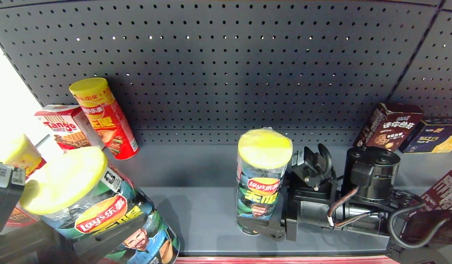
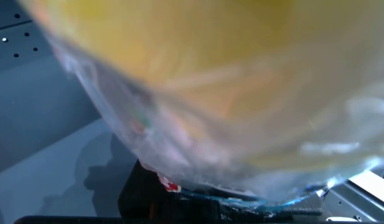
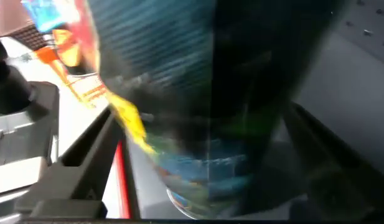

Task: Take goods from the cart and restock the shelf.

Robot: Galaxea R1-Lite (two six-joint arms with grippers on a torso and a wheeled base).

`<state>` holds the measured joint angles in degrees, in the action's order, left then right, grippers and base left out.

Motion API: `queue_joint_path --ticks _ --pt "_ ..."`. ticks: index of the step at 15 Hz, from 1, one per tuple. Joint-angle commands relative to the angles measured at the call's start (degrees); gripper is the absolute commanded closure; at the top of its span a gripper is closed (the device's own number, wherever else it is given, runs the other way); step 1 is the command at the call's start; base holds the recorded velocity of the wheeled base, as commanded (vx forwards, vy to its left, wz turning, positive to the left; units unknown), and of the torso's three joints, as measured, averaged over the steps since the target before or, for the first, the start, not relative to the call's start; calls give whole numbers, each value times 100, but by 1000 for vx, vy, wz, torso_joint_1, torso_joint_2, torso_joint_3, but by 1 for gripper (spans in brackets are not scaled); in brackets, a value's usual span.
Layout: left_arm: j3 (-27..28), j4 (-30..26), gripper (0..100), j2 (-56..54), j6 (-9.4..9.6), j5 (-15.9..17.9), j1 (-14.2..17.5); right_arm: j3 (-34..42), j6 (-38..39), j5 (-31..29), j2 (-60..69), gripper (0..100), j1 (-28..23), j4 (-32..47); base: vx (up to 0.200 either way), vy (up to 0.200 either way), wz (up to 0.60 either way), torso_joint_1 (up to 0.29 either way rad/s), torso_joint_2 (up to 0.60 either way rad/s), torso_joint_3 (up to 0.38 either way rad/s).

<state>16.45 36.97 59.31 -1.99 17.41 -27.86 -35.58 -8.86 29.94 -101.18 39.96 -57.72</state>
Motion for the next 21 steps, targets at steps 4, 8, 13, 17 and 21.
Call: queue_joint_path --ticks 4,8,13,17,21 --pt "-62 -6 100 -60 -3 -9 8 614 25 -94 1189 0 -199 42 0 0 0 0 0 0" --pt "-62 -6 100 -121 5 -9 -1 1141 34 -111 2709 0 -894 121 0 0 0 0 0 0" --pt "-54 -6 100 -139 5 -9 -1 1256 43 -1315 4722 0 -1254 1624 0 0 0 0 0 0" --pt "-62 -6 100 -253 14 -9 -9 2073 113 -1746 6814 0 -1254 3241 0 0 0 0 0 0" --pt "-71 -6 100 -306 32 -1 -53 2389 236 -2150 8949 0 -1456 5509 0 0 0 0 0 0"
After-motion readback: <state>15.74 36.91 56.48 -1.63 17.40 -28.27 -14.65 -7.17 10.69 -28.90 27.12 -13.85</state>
